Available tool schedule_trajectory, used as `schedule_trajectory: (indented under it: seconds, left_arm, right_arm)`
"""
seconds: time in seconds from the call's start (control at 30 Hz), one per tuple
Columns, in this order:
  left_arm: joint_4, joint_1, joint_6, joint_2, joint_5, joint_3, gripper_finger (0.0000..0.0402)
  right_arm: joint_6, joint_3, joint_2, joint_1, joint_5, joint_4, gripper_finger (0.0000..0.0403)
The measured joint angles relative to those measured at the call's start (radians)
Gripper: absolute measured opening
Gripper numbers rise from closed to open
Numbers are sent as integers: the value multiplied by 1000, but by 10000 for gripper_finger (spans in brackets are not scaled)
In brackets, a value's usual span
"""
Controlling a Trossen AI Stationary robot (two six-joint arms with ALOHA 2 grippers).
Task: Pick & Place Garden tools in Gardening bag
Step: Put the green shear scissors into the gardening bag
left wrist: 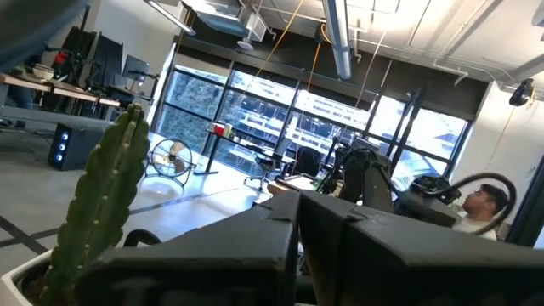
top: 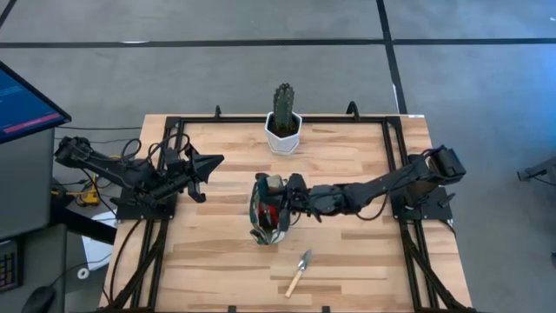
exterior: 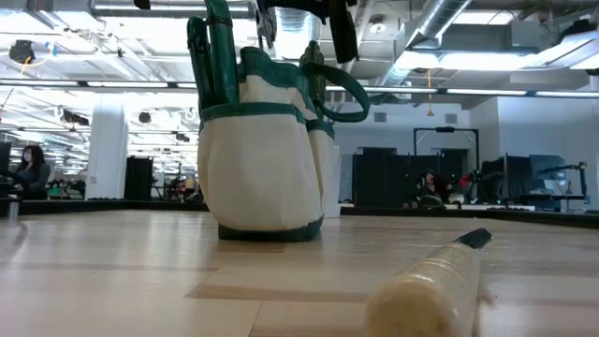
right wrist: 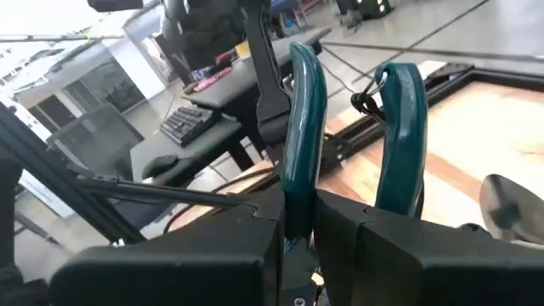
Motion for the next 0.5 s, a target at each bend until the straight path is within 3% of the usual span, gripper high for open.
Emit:
schedule_trajectory:
  seconds: [0.33,0.5]
  left_arm:
    - [-1,0,1,0,0,0,1]
    - [-2,0,1,0,0,0,1]
  right_arm:
    - [41,1,109,42,120,2,31]
    - [150,4,150,60,198,18,31]
